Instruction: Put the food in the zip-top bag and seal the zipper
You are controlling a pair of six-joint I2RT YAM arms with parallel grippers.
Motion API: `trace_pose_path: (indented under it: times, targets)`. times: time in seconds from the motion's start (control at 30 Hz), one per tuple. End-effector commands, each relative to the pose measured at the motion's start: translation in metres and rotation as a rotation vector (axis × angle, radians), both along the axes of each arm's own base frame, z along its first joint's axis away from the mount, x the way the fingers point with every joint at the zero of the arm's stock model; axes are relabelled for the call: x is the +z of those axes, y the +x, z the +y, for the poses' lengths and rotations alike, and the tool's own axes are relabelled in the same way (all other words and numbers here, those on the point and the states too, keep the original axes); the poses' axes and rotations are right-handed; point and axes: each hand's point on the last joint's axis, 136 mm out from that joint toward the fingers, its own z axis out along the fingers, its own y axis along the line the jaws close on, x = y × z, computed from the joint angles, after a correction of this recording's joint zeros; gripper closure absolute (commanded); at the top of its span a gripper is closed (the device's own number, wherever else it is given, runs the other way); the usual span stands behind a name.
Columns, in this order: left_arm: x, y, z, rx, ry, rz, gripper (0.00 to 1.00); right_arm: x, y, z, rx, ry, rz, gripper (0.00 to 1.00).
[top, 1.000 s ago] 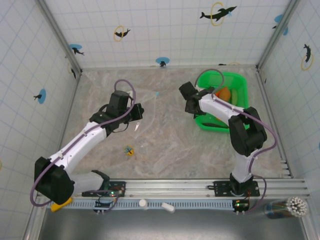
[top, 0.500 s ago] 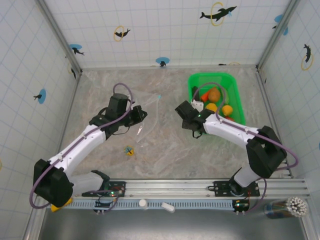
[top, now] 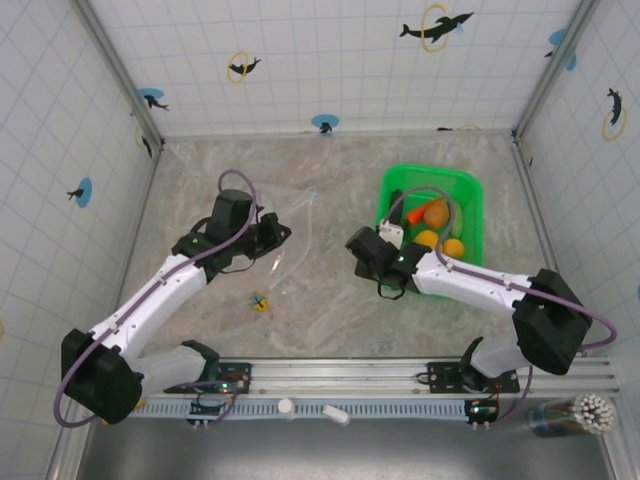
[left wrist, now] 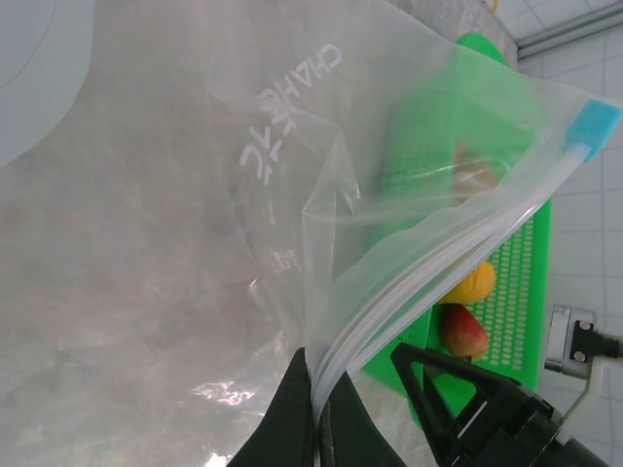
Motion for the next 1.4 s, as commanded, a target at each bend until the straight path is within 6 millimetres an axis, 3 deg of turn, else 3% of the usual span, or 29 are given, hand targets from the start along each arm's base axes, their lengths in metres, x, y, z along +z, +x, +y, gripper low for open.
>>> trace_pose_path:
  times: [0.0, 0.1, 0.2, 0.3, 0.33, 0.37, 0.53, 0.67, 0.77, 0.97, 1.1, 1.27, 1.37]
  targets:
    - [0.022, 0.003, 0.005, 0.019, -0.002, -0.042, 1.00, 0.016, -0.011, -0.003, 0.041, -0.067, -0.047, 0.63]
    - [0.025, 0.003, 0.003, 0.016, -0.008, -0.039, 1.00, 0.036, -0.008, 0.002, 0.138, -0.065, -0.107, 0.54]
    - [0.022, -0.003, -0.008, -0.012, -0.052, 0.018, 1.00, 0.071, -0.005, 0.022, 0.283, 0.013, -0.215, 0.41]
    - [0.022, -0.006, -0.013, -0.004, -0.074, 0.053, 1.00, 0.107, -0.007, 0.043, 0.425, 0.098, -0.299, 0.37]
    - [0.024, -0.006, -0.012, 0.009, -0.084, 0.056, 1.00, 0.117, -0.008, 0.049, 0.456, 0.129, -0.311, 0.36]
    - [0.043, -0.001, -0.013, 0.026, -0.107, 0.023, 1.00, 0.125, -0.008, 0.053, 0.483, 0.157, -0.314, 0.35]
    - [0.082, 0.001, -0.018, 0.026, -0.130, -0.020, 1.00, 0.144, -0.004, 0.078, 0.586, 0.314, -0.273, 0.20]
    - [0.086, -0.004, -0.026, -0.005, -0.150, -0.002, 1.00, 0.167, -0.010, 0.119, 0.683, 0.567, -0.212, 0.17]
    - [0.087, -0.007, -0.025, -0.013, -0.133, -0.008, 1.00, 0.176, -0.004, 0.132, 0.702, 0.618, -0.210, 0.17]
    - [0.082, -0.010, -0.024, -0.044, -0.095, -0.013, 1.00, 0.143, 0.030, 0.119, 0.592, 0.497, -0.151, 0.21]
    - [0.072, -0.008, -0.017, -0.032, -0.040, -0.039, 1.00, 0.141, 0.021, 0.104, 0.619, 0.460, -0.181, 0.18]
    - [0.050, 0.003, -0.026, -0.049, -0.088, -0.029, 1.00, 0.142, 0.010, 0.059, 0.620, 0.494, -0.224, 0.21]
    - [0.032, 0.012, -0.035, -0.063, -0.114, -0.003, 1.00, 0.143, 0.017, 0.028, 0.556, 0.506, -0.224, 0.23]
